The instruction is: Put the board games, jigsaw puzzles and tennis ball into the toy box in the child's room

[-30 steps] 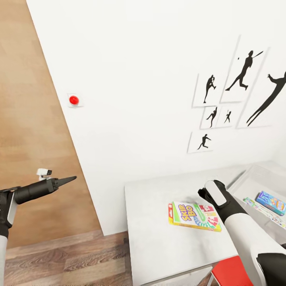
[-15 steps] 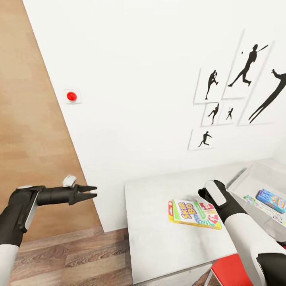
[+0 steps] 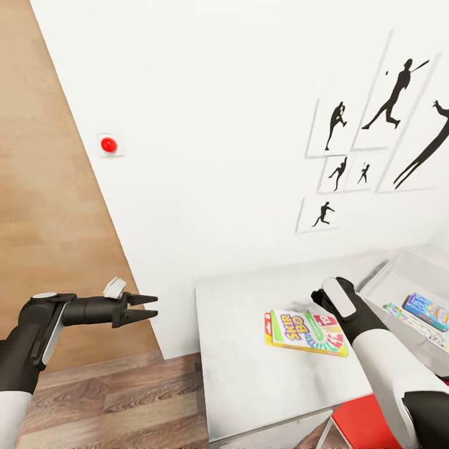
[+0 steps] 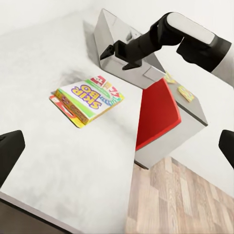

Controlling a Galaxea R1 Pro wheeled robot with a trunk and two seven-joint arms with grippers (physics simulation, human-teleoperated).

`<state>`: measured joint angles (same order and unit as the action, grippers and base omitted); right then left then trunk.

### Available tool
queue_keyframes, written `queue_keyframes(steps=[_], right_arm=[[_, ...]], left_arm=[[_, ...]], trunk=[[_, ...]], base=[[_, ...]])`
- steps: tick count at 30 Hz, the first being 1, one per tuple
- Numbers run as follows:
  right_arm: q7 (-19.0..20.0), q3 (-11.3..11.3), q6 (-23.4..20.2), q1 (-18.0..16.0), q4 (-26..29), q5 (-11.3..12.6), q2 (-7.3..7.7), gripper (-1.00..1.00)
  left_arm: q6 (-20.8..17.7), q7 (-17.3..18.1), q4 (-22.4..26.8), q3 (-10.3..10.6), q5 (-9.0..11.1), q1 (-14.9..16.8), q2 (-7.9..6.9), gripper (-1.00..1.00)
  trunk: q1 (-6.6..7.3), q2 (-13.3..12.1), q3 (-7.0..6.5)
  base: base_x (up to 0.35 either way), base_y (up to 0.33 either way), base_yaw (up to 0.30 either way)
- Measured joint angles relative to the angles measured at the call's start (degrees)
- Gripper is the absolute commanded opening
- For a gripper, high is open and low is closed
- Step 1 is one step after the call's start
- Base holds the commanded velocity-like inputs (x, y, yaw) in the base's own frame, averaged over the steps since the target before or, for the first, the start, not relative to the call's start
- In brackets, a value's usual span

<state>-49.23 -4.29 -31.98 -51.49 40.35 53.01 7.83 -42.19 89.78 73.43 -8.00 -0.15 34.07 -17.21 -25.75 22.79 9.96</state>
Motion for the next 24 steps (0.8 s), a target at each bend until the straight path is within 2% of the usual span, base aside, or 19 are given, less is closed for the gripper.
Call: queue_keyframes(steps=[11,24], right_arm=[[0.0,0.0,0.0,-2.4,-0.1,0.1,0.92,1.0],[0.0,0.1,0.0,-3.1,-0.1,0.1,2.49,1.0]], left_arm=[[0.1,0.0,0.0,0.0,-0.1,0.0,-0.08,1.0],[0.2,0.0,0.0,-0.4,-0.2,0.0,-0.19,1.0]], trunk=[[0.0,0.0,1.04],[0.0,0.0,2.27]], base=[[0.0,0.0,0.0],[0.0,0.0,0.0]])
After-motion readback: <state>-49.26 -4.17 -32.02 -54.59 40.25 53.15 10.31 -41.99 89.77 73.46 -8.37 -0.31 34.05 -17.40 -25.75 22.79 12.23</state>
